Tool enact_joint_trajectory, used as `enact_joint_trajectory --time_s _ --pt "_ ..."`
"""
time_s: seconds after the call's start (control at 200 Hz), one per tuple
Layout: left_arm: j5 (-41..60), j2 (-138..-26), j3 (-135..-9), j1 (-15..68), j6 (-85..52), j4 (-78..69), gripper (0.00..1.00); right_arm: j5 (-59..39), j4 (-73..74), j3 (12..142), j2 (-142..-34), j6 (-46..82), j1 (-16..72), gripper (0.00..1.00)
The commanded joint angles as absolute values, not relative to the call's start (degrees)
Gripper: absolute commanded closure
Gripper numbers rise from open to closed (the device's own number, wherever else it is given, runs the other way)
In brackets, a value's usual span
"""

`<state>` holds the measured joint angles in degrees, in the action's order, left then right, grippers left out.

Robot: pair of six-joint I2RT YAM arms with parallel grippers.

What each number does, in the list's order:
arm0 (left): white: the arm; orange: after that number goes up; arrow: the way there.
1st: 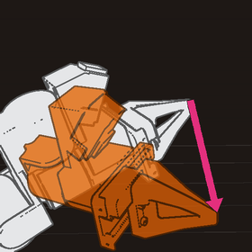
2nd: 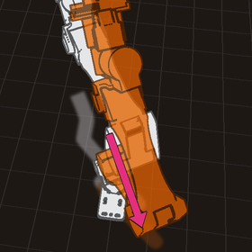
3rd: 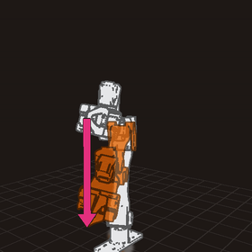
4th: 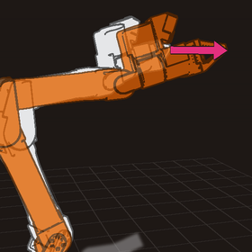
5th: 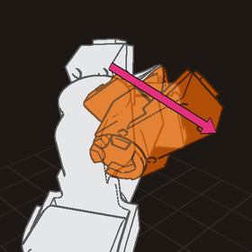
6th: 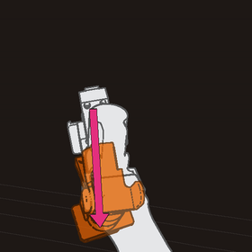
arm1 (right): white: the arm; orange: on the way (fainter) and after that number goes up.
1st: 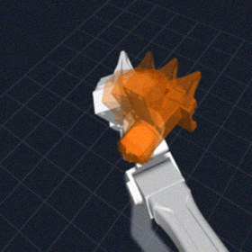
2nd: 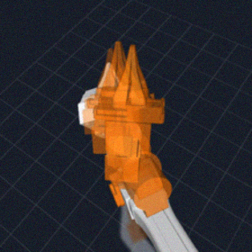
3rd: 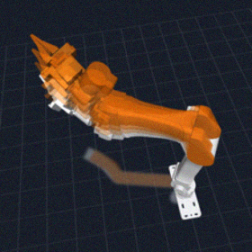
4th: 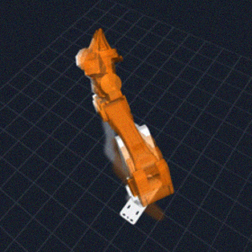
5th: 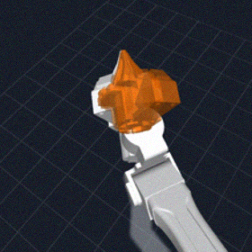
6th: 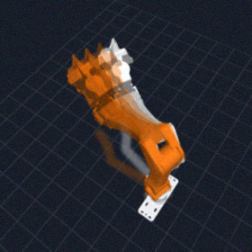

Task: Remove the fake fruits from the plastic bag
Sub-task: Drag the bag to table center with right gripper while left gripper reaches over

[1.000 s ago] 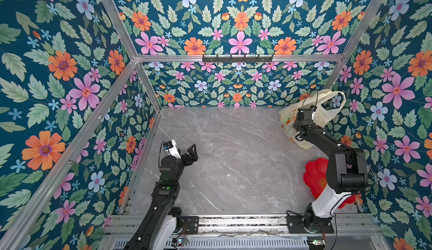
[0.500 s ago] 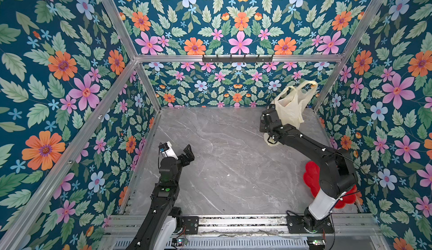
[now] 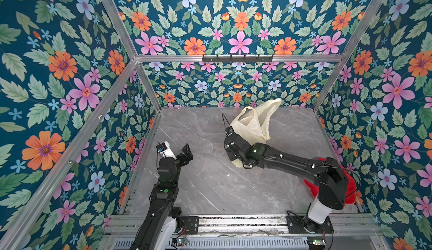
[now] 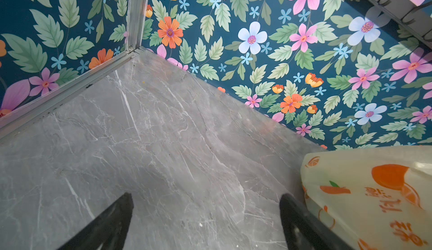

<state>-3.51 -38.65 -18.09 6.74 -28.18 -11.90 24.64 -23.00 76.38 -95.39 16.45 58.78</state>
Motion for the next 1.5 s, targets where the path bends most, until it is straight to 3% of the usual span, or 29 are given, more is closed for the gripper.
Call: enact_joint_trajectory --time_s 0.0,0.15,0.455,0.765,1.16,1.335,1.495 --pt "-1.49 -42.1 -21.55 6.86 -28.65 -10.43 0.0 28.84 -28.17 71.48 -89.25 17.9 61.22 1.0" --pt "-0.31 -49.93 -34.55 11.01 -29.21 1.48 0.0 31.29 -30.71 58.29 -75.28 24.24 61.67 0.99" --pt "-11.84 -67.29 -64.59 35.64 -23.4 17.39 0.0 32.92 -25.01 40.3 -53.47 26.54 61.13 0.91" --pt "-31.2 -92.58 -100.79 54.47 -23.43 37.78 0.0 33.29 -21.33 36.39 -52.03 25.98 59.69 0.92" --pt "-42.62 -107.06 -121.78 56.94 -26.08 48.95 0.01 33.96 -20.08 33.63 -50.55 25.11 59.14 0.92" --pt "-41.56 -107.83 -120.36 53.94 -27.66 48.87 0.19 32.18 -21.82 34.31 -50.07 25.34 55.91 0.92" --pt "-37.22 -104.88 -115.35 49.45 -28.39 43.46 0.55 28.51 -19.82 34.15 -49.53 24.24 51.53 0.93"
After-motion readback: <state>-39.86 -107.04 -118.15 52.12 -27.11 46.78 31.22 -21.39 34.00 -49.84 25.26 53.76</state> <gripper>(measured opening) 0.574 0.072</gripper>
